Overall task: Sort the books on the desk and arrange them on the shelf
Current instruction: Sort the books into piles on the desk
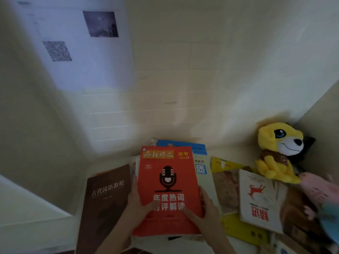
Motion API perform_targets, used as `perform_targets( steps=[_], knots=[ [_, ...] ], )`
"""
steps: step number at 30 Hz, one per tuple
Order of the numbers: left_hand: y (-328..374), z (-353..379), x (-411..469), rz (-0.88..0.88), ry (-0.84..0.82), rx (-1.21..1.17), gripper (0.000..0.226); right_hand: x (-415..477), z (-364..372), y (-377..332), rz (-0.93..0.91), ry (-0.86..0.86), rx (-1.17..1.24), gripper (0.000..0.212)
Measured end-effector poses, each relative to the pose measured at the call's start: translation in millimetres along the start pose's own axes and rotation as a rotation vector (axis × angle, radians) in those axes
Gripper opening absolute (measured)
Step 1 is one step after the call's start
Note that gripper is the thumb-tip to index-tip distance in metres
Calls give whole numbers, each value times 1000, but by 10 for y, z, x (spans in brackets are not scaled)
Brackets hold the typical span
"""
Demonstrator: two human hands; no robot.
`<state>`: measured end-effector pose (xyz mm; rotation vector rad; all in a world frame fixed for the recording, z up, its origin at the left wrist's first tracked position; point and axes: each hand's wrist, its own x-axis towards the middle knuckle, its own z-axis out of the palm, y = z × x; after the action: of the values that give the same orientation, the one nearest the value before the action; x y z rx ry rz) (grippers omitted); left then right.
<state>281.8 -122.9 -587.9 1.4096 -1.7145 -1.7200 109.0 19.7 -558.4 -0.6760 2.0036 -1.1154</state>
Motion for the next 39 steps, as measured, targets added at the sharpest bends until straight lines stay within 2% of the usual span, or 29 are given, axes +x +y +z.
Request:
perform_targets(
  steps=[3, 5, 9, 11, 13, 14, 17, 18, 21, 25, 26, 29, 31, 33, 36, 38, 39],
  knots=[
    [316, 52, -162, -3, 39, -10, 131, 52, -33, 43, 18, -20, 27, 142],
    [371, 64, -175, -87, 52, -55, 124, 93, -77, 22, 25, -37, 40, 149],
    [349, 48, -168, -198, 79, -96, 114, 118, -196, -48, 86, -86, 136, 137],
    [367, 105, -201, -240, 107, -121, 114, 123, -250, -28, 99, -84, 177, 140],
    [389, 203, -284, -249, 142, -156, 105, 121, -303, 30, 111, -93, 220, 145],
    [367, 253, -315, -234, 168, -171, 96, 115, -338, 44, 127, -112, 244, 138],
    [313, 370, -392, -169, 267, -185, 76, 125, -421, 138, 152, -201, 356, 85],
    [311, 401, -409, -129, 282, -173, 74, 140, -446, 177, 155, -228, 377, 75],
    [374, 464, -429, -44, 293, -140, 70, 153, -465, 265, 151, -239, 441, 73],
    [471, 507, -414, 16, 265, -82, 70, 130, -507, 296, 150, -221, 466, 101],
    [495, 514, -396, 25, 248, -71, 71, 119, -528, 283, 158, -214, 473, 97],
    [524, 533, -329, 28, 210, -47, 69, 77, -589, 235, 189, -139, 474, 64],
    [537, 596, -305, 27, 182, -47, 69, 67, -648, 239, 219, -77, 483, 56],
    [493, 684, -286, 10, 148, -50, 70, 37, -707, 255, 241, -16, 478, 61],
    [478, 871, -288, -19, 80, -79, 82, -15, -854, 350, 274, 47, 518, 82],
    [483, 1011, -274, -13, 51, -78, 95, -71, -973, 379, 298, 59, 598, 77],
    [481, 1081, -268, -6, 37, -75, 92, -98, -1021, 403, 307, 72, 624, 73]
  ],
)
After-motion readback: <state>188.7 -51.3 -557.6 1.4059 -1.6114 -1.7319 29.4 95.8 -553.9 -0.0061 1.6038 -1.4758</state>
